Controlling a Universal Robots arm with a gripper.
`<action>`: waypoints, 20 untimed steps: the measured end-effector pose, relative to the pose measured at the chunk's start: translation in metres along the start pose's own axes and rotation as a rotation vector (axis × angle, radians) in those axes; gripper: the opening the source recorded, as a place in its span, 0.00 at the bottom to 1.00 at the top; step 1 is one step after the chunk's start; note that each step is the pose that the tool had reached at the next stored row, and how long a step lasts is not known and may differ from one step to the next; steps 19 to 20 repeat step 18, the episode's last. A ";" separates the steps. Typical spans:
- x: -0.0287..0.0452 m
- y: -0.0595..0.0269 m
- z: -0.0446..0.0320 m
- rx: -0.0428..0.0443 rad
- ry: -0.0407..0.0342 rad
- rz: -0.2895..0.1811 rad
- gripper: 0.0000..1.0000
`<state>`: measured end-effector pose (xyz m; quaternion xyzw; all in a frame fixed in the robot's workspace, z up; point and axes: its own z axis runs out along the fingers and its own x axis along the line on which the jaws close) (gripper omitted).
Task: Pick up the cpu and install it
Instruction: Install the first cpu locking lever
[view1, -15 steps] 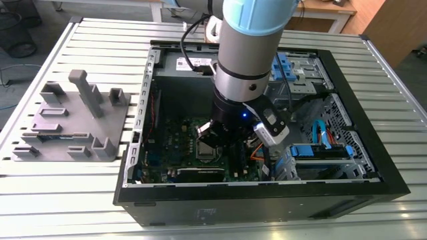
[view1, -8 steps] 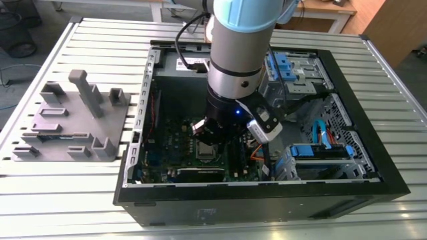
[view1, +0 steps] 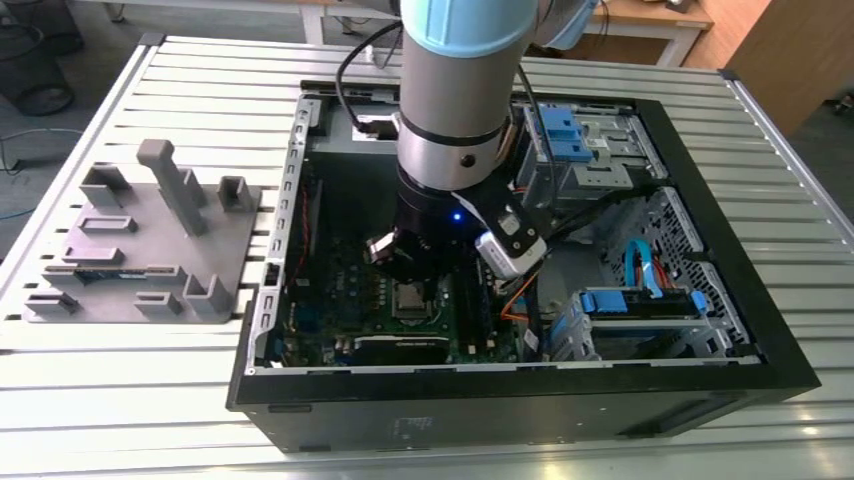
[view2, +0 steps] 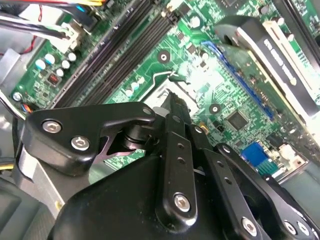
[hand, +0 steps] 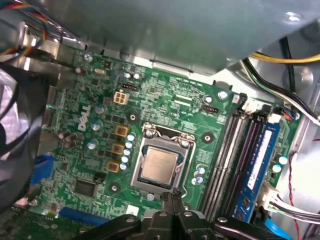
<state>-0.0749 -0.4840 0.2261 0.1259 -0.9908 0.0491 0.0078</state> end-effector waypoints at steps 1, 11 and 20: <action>0.0017 0.0005 0.0000 -0.0018 -0.0027 0.000 0.11; 0.0093 0.0015 -0.0093 -0.0111 -0.0168 0.001 0.11; 0.0093 0.0013 -0.0113 -0.0113 -0.0170 0.001 0.11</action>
